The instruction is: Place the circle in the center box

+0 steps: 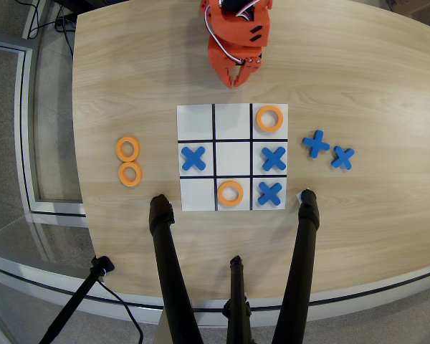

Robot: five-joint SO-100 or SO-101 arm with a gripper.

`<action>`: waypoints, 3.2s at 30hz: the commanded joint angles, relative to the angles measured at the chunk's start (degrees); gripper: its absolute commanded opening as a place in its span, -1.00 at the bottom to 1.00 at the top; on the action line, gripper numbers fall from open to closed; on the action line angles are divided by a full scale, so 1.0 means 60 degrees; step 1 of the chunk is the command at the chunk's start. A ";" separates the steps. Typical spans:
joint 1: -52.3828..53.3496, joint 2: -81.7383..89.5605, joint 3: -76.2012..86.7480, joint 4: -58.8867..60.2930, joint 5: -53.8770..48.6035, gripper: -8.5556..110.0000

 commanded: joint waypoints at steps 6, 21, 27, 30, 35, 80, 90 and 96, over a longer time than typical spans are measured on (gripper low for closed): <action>-0.0425 -0.1040 -0.0015 -0.0557 0.0000 -0.71; 0.0059 -0.4102 -0.2520 -0.1099 0.0103 -0.67; 0.0586 -0.6519 -0.5156 -0.1143 0.0366 -0.67; 0.0952 -0.7764 -0.6489 -0.1392 0.0601 -0.64; 0.1699 -0.9771 -0.8247 -0.1729 0.0630 -0.64; 0.6313 -2.0537 -1.7080 -0.2681 -0.1348 -0.51; 0.6431 -2.1021 -1.7080 -0.2798 -0.1538 -0.51; 0.6460 -2.1284 -1.7212 -0.2871 -0.1538 -0.51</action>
